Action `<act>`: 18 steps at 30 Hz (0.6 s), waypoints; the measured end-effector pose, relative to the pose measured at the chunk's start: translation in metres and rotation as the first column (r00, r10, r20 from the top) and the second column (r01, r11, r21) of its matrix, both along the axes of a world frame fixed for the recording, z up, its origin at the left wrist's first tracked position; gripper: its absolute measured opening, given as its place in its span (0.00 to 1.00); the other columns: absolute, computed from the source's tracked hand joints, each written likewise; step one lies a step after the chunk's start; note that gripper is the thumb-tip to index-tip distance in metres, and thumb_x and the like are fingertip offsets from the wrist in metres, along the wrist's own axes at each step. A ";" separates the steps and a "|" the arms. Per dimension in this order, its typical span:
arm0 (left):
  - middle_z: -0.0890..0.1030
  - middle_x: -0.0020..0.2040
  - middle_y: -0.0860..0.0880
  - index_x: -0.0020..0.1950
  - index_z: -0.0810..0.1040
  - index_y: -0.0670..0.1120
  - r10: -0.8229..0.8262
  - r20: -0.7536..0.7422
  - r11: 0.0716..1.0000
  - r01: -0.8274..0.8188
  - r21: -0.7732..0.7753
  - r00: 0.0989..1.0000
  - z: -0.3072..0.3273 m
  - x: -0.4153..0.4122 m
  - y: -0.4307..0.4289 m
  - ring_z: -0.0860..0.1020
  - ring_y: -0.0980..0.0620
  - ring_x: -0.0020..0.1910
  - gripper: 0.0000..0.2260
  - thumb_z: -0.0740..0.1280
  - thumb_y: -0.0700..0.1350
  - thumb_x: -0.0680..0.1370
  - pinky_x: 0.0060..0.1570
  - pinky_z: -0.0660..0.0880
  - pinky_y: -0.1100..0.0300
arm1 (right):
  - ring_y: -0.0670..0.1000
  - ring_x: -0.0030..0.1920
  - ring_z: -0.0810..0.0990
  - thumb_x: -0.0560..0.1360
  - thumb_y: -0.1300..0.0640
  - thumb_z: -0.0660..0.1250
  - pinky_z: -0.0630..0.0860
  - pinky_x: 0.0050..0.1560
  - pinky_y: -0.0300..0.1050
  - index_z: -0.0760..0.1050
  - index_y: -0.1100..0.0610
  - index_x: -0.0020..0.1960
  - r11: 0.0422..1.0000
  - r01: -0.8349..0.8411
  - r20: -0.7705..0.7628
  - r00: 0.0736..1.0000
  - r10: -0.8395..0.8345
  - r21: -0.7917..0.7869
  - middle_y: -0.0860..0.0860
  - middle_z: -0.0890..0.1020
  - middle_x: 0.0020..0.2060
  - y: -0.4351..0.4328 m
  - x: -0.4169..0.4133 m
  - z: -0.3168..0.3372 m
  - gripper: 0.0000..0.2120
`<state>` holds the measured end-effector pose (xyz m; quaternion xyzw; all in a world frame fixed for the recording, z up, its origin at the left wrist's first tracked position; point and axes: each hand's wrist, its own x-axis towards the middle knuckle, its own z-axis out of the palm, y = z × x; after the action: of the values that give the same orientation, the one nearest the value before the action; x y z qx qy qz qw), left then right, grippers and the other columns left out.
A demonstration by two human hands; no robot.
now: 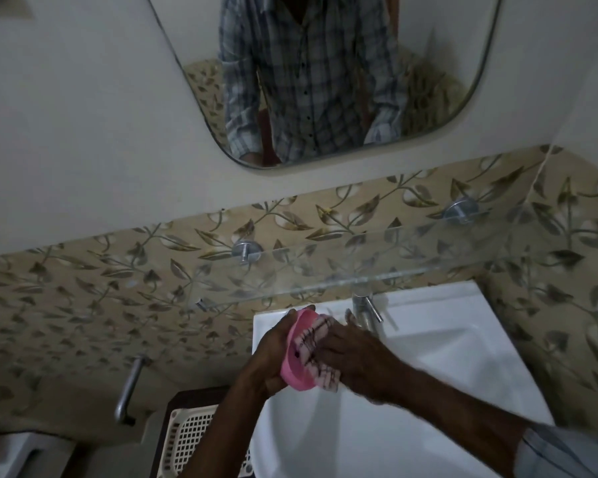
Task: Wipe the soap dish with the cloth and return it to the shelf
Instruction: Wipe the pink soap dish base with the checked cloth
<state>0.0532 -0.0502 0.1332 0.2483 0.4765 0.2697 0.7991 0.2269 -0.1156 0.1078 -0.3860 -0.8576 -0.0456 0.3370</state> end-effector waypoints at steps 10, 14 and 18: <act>0.83 0.60 0.52 0.77 0.68 0.48 0.311 -0.223 0.705 -0.068 0.706 0.924 -0.027 0.026 -0.046 0.82 0.54 0.57 0.27 0.53 0.61 0.83 0.55 0.79 0.58 | 0.51 0.37 0.81 0.72 0.57 0.63 0.75 0.39 0.43 0.78 0.64 0.38 0.470 -0.474 -0.649 0.351 -0.674 -0.745 0.54 0.81 0.33 -0.018 -0.041 0.016 0.11; 0.63 0.76 0.63 0.79 0.50 0.69 0.268 -0.228 0.519 0.059 0.853 0.936 -0.054 0.015 -0.058 0.64 0.56 0.77 0.30 0.53 0.71 0.78 0.73 0.68 0.57 | 0.56 0.35 0.76 0.68 0.56 0.67 0.73 0.39 0.49 0.78 0.59 0.38 0.459 -0.588 -0.685 0.240 -0.688 -0.666 0.60 0.76 0.32 -0.012 -0.032 0.039 0.07; 0.62 0.72 0.66 0.76 0.51 0.73 0.127 -0.325 0.487 0.226 0.843 0.937 -0.052 0.011 -0.050 0.71 0.58 0.71 0.29 0.58 0.69 0.77 0.62 0.79 0.53 | 0.61 0.39 0.84 0.72 0.54 0.73 0.82 0.42 0.55 0.82 0.61 0.45 0.500 -0.543 -0.723 0.353 -0.593 -0.675 0.62 0.85 0.38 -0.019 -0.025 0.046 0.09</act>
<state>0.0645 -0.1006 0.0810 0.6745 0.3985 0.4019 0.4740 0.2018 -0.1350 0.1542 -0.4632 -0.3840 0.6116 0.5138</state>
